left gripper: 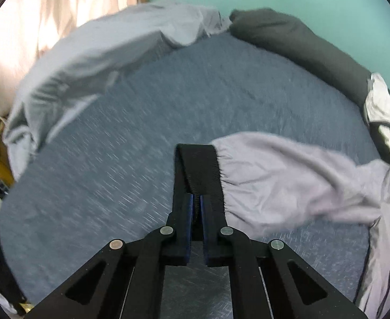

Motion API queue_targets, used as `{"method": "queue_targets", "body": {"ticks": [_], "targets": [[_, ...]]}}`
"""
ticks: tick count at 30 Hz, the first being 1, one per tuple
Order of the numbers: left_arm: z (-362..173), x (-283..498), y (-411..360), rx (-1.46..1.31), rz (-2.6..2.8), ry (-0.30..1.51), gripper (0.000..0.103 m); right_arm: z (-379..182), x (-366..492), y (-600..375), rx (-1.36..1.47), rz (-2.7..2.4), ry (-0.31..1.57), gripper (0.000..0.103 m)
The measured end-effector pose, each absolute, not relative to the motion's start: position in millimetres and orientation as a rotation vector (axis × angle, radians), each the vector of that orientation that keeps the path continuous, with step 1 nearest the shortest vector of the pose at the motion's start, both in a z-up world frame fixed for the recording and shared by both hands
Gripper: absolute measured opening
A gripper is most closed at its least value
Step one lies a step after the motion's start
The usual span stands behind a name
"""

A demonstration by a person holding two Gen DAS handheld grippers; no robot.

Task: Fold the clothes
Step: 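Grasp the black sleeve cuff with the left gripper, then pull the sleeve straight by its cuff and open the left gripper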

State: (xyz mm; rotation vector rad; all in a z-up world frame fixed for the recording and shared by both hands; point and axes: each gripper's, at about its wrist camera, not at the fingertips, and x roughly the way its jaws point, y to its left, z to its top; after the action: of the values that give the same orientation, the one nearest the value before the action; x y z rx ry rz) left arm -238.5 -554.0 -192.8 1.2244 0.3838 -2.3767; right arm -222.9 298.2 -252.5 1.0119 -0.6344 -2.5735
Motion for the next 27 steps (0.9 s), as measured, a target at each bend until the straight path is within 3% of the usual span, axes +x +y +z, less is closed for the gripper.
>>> {"method": "queue_targets", "body": {"ticks": [3,6,16,25,27], "targets": [[-172.2,-236.1,-564.0,1.254,-2.358,0.364,0.005,-249.4,-222.3,298.2,1.0,-2.571,-0.636,0.012],[-183.9,-245.1,-563.1,1.379,-2.298,0.284,0.006,-247.7,-222.0,297.5,0.993,-2.567,-0.64,0.012],[-277.2,-225.9,-569.8,1.513,-2.145,0.388,0.008,-247.8,-223.5,294.4,0.995,-2.568,-0.61,0.012],[-227.7,-221.1,-565.8,1.304,-2.228,0.295,0.013,-250.5,-223.4,291.0,1.004,-2.548,-0.609,0.012],[-216.2,-228.8,-547.2,1.286,-2.276,0.237,0.019,-250.2,-222.3,289.8,1.003,-2.541,-0.612,0.012]]}}
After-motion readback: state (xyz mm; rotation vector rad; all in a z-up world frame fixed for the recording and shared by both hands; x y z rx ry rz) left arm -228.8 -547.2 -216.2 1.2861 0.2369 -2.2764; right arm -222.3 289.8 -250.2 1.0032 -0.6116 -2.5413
